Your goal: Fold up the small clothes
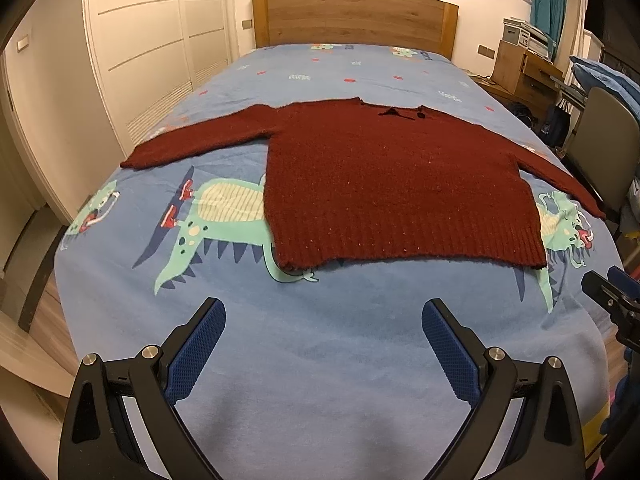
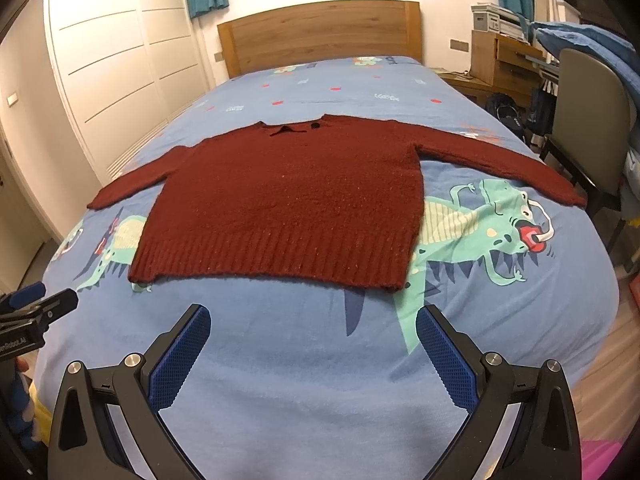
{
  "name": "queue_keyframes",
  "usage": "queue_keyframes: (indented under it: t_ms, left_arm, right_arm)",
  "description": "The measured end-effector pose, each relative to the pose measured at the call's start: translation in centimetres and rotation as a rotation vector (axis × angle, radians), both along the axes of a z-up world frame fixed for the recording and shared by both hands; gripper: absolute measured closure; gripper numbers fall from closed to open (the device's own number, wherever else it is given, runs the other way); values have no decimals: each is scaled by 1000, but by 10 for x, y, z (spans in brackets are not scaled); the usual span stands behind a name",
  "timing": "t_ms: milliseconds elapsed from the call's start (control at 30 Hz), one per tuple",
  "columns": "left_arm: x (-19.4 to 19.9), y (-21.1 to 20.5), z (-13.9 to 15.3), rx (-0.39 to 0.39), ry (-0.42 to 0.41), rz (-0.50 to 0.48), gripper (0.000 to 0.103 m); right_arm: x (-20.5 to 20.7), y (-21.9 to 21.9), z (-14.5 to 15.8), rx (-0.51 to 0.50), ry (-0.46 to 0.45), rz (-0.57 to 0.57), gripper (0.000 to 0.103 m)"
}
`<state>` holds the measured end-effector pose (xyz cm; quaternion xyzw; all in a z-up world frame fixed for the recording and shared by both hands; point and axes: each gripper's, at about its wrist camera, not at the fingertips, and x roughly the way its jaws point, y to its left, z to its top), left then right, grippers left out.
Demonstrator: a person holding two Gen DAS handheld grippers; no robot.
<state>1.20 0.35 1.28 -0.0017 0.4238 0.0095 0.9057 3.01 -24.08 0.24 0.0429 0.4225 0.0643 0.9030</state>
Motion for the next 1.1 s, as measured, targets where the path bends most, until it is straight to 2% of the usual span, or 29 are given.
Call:
queue_keyframes:
  t_ms: [467, 833, 1100]
  left_arm:
    - [4, -2, 9, 53, -1, 30, 6]
    - [16, -9, 12, 97, 0, 7, 6]
    - [36, -8, 9, 90, 23, -4, 6]
  right_arm:
    - [3, 5, 3, 2, 9, 27, 0]
    - [11, 10, 1, 6, 36, 32, 0]
    - [25, 4, 0, 20, 57, 0, 1]
